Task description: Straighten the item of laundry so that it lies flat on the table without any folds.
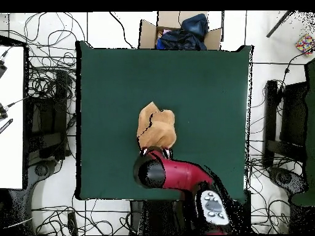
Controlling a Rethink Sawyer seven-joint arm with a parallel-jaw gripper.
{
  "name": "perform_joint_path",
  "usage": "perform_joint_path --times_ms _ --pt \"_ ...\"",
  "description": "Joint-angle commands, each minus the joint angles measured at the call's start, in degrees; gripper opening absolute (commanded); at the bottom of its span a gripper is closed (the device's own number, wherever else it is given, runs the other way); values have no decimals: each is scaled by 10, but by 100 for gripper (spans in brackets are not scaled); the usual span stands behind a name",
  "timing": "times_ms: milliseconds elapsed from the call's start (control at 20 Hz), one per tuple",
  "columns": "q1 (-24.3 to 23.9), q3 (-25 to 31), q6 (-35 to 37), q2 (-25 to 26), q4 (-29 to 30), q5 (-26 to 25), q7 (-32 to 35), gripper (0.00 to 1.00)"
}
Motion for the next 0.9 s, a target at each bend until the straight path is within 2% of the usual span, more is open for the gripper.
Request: perform_joint_path --times_ms 50,200,400,700,900 --pt "90 -48 132 -94 58 56 157 0" --pt "154 -90 179 -119 44 76 184 0" --pt "229 -111 203 -115 17 108 235 0" --pt "291 -71 195 -103 -8 171 263 0" --pt "282 -15 157 -100 2 214 244 0"
